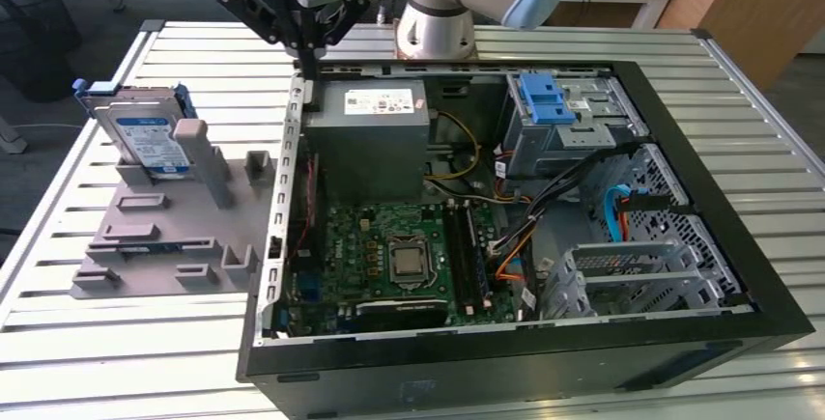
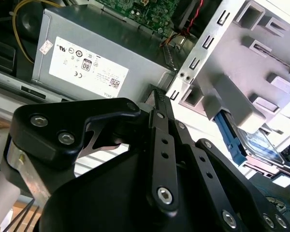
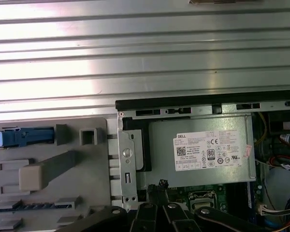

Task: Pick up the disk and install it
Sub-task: 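Reach for the disk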

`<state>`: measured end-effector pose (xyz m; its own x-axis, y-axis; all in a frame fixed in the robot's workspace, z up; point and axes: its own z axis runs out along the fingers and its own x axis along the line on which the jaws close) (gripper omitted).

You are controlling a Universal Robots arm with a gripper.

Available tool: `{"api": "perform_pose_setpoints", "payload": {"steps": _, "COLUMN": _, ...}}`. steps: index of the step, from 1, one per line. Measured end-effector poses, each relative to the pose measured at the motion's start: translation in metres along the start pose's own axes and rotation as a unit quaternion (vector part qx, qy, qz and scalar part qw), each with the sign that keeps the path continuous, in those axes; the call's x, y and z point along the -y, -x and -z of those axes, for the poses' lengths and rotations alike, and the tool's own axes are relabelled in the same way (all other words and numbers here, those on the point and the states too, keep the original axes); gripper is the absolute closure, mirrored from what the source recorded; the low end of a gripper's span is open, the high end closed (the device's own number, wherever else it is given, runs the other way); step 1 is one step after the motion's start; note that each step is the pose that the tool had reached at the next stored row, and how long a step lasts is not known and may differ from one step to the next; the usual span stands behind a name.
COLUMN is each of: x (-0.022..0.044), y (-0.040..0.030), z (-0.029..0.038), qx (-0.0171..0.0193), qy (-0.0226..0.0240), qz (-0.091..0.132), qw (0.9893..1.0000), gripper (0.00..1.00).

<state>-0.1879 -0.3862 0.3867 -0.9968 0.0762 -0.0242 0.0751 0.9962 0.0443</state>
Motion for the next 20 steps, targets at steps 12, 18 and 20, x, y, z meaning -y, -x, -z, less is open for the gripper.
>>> {"api": "perform_pose_setpoints", "payload": {"steps": 12, "x": -0.0012, "y": -0.0046, "z": -0.0004, "qx": 0.0, "qy": 0.0, "qz": 0.0, "qw": 1.0, "gripper": 0.89}}
{"api": "perform_pose_setpoints", "payload": {"steps": 18, "x": -0.0015, "y": -0.0066, "z": -0.0006, "qx": 0.0, "qy": 0.0, "qz": 0.0, "qw": 1.0, "gripper": 0.89}}
{"api": "perform_pose_setpoints", "payload": {"steps": 20, "x": -0.0016, "y": -0.0075, "z": -0.0006, "qx": 0.0, "qy": 0.0, "qz": 0.0, "qw": 1.0, "gripper": 0.89}}
